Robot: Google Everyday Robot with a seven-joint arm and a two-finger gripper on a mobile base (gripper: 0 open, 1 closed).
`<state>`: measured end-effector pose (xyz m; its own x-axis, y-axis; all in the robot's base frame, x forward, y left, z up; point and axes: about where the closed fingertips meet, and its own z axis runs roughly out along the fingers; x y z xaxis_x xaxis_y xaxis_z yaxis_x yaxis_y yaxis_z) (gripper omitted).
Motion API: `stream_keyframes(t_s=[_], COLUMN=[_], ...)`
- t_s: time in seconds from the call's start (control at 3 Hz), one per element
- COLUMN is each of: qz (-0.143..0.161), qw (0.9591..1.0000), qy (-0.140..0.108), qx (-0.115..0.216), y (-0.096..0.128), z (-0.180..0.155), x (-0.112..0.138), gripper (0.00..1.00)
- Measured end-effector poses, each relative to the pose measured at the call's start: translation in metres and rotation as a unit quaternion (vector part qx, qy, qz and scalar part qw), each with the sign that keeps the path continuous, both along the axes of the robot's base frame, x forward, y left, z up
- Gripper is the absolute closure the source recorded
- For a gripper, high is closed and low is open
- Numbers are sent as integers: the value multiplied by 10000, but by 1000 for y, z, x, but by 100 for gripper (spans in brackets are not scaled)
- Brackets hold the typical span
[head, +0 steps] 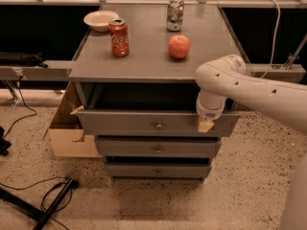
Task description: Open top drawer
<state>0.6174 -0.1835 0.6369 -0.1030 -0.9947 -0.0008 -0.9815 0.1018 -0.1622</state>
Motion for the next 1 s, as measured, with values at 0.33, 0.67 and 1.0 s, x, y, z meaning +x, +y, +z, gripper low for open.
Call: stream_keyframes(t_s=[0.33, 0.67, 1.0], qz=[-17, -154, -154], qw=[10000, 9996, 9996], qy=[52, 241, 241], qx=[1, 46, 46], y=[-4, -13, -12], z=[4, 12, 12], x=[-5, -30, -30], gripper=[84, 100, 100])
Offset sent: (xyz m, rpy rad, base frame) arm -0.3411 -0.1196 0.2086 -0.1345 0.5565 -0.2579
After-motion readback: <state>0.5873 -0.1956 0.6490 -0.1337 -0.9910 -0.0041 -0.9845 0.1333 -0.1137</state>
